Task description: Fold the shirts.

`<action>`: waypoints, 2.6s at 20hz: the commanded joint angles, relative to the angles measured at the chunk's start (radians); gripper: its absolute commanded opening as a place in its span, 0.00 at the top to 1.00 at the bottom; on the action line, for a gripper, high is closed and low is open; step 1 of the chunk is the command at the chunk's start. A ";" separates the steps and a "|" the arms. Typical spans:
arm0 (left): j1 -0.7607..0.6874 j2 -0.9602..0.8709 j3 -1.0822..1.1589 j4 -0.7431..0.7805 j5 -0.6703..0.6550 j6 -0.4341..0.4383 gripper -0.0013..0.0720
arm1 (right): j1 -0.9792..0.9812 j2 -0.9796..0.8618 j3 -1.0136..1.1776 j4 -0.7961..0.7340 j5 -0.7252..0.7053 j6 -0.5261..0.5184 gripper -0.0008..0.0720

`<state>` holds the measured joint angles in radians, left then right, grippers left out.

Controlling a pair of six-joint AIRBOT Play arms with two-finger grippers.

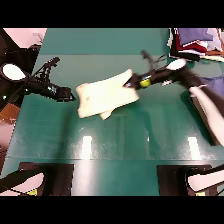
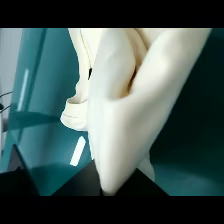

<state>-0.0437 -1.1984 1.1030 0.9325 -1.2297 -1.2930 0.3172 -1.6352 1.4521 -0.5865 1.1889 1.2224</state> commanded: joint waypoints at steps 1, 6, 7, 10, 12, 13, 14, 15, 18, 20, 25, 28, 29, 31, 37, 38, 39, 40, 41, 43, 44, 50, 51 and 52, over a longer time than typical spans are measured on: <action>0.000 0.001 0.000 -0.056 0.024 -0.001 0.95 | -0.224 0.162 0.005 -0.221 0.027 0.112 0.97; -0.091 0.000 0.000 -0.064 0.109 -0.014 0.95 | -0.573 0.237 0.027 -0.237 -0.035 0.114 0.97; -0.114 0.000 0.000 -0.065 0.123 -0.017 0.95 | -0.620 0.227 0.047 -0.235 -0.044 0.114 0.97; -0.169 0.000 0.000 -0.065 0.151 -0.019 0.95 | -0.716 0.163 0.155 -0.232 -0.049 0.116 0.97; -0.188 0.000 0.000 -0.065 0.152 -0.020 0.95 | -0.747 0.117 0.238 -0.217 -0.048 0.141 0.97; -0.190 0.000 0.000 -0.066 0.151 -0.022 0.95 | -0.755 0.099 0.279 -0.217 -0.050 0.149 0.97; -0.189 0.000 0.000 -0.063 0.150 -0.040 0.95 | -0.755 0.082 0.327 -0.217 -0.052 0.150 0.97; -0.189 0.000 0.000 -0.062 0.152 -0.046 0.95 | -0.758 0.071 0.372 -0.217 -0.053 0.150 0.97; -0.190 0.000 0.000 -0.061 0.152 -0.046 0.95 | -0.767 0.058 0.517 -0.219 -0.037 0.150 0.97; -0.189 0.000 0.000 -0.062 0.153 -0.046 0.95 | -0.782 0.059 0.598 -0.218 -0.007 0.150 0.97; -0.190 0.000 0.000 -0.062 0.146 -0.046 0.95 | -0.864 0.164 0.514 -0.220 0.025 0.146 0.97; -0.190 0.000 0.000 -0.061 0.132 -0.045 0.95 | -0.934 0.245 0.410 -0.248 0.089 0.119 0.97; -0.189 0.000 0.000 -0.061 0.127 -0.045 0.95 | -0.958 0.271 0.373 -0.286 0.114 0.119 0.97; -0.190 0.000 0.000 -0.061 0.115 -0.044 0.95 | -1.003 0.323 0.288 -0.370 0.154 0.119 0.97; -0.190 0.000 0.000 -0.061 0.070 -0.042 0.95 | -1.174 0.489 -0.063 -0.646 0.185 0.120 0.97; -0.190 0.000 0.000 -0.061 0.067 -0.042 0.95 | -1.209 0.504 -0.111 -0.656 0.182 0.120 0.97; -0.190 0.000 0.000 -0.061 0.066 -0.042 0.95 | -1.246 0.513 -0.152 -0.655 0.183 0.120 0.97; -0.190 0.000 0.000 -0.061 0.066 -0.042 0.95 | -1.274 0.515 -0.183 -0.655 0.186 0.120 0.97; -0.190 0.000 0.000 -0.061 0.065 -0.042 0.95 | -1.297 0.516 -0.210 -0.655 0.193 0.121 0.97; -0.189 0.000 0.000 -0.061 0.059 -0.042 0.95 | -1.330 0.515 -0.247 -0.655 0.199 0.120 0.79; -0.189 0.000 0.000 -0.060 0.058 -0.042 0.95 | -1.337 0.515 -0.258 -0.660 0.198 0.120 0.42; -0.189 0.000 0.000 -0.052 0.059 -0.042 0.95 | -1.269 0.512 -0.146 -0.499 0.191 0.121 0.17; -0.190 0.000 0.000 -0.053 0.058 -0.042 0.95 | -1.218 0.512 -0.113 -0.419 0.195 0.121 0.17; -0.190 0.000 0.000 -0.054 0.052 -0.043 0.95 | -1.159 0.512 -0.085 -0.349 0.203 0.121 0.17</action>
<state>-0.2325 -1.1988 1.1030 0.8776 -1.1736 -1.3350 -0.9360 -1.1244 1.2999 -1.1122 1.3804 1.3418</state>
